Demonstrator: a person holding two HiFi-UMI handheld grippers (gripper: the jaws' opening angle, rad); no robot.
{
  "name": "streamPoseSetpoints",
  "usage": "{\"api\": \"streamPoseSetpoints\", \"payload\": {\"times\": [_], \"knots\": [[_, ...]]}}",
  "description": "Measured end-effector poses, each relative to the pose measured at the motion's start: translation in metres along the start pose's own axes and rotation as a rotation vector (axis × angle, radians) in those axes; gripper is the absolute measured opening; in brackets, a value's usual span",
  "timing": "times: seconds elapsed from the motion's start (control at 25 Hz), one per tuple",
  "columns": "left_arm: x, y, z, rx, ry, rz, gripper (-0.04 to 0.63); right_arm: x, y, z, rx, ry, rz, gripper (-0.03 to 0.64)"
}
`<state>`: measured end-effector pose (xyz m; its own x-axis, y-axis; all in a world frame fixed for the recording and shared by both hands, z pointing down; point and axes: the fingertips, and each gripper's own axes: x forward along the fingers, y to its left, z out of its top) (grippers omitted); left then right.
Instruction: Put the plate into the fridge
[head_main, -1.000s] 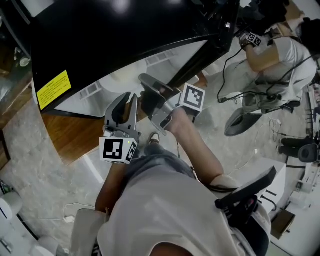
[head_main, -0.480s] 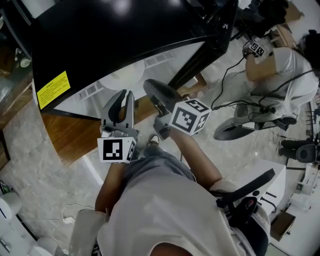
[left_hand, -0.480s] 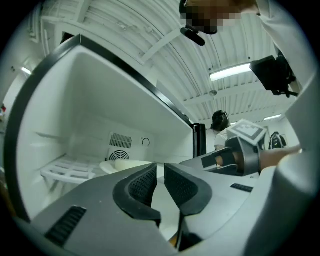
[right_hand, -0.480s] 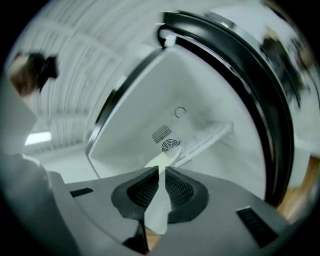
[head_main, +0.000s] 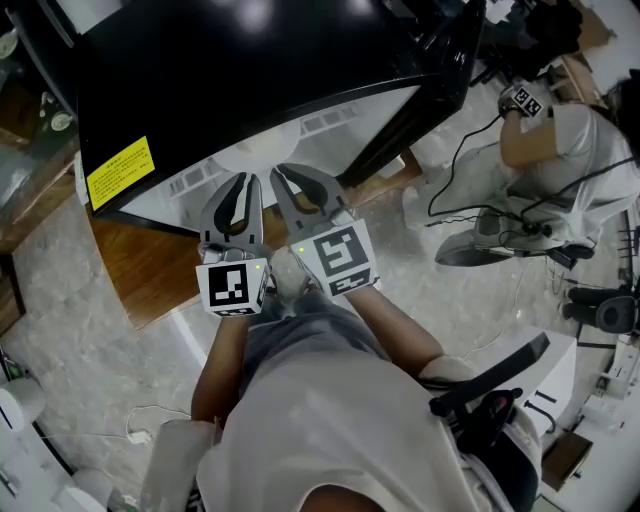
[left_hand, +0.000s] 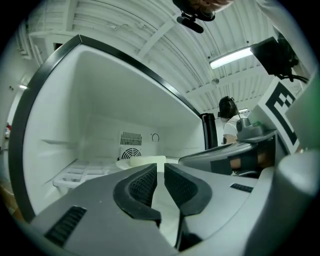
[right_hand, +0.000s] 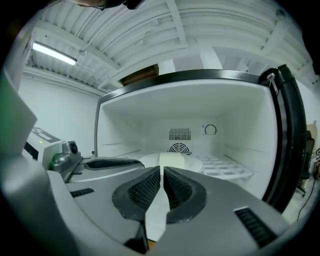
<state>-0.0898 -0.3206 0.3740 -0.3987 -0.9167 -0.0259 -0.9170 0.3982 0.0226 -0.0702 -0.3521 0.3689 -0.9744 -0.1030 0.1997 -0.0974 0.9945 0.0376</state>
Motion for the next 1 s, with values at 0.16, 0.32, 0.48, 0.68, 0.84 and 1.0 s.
{"api": "streamPoseSetpoints", "payload": {"times": [0.16,0.32,0.48,0.68,0.84,1.0], "knots": [[0.008,0.004,0.004,0.000,-0.013,-0.010,0.060,0.008,-0.015,0.000,-0.020,0.014,-0.029,0.034],[0.017,0.008,0.006,-0.007,-0.012,-0.009,0.060,0.015,-0.032,0.000,-0.014,0.020,-0.039,0.034],[0.026,0.013,0.007,-0.012,-0.011,-0.005,0.060,0.022,-0.035,0.001,-0.005,0.010,-0.032,0.034],[0.032,0.015,0.008,-0.018,-0.014,-0.001,0.051,0.029,-0.038,0.001,0.009,0.005,-0.035,0.034],[0.032,0.013,0.008,-0.024,-0.017,-0.005,0.051,0.025,-0.040,0.004,0.007,-0.011,-0.050,0.034],[0.024,0.011,0.014,-0.037,-0.030,-0.001,0.051,0.014,-0.034,0.007,0.014,-0.028,-0.047,0.034]]}}
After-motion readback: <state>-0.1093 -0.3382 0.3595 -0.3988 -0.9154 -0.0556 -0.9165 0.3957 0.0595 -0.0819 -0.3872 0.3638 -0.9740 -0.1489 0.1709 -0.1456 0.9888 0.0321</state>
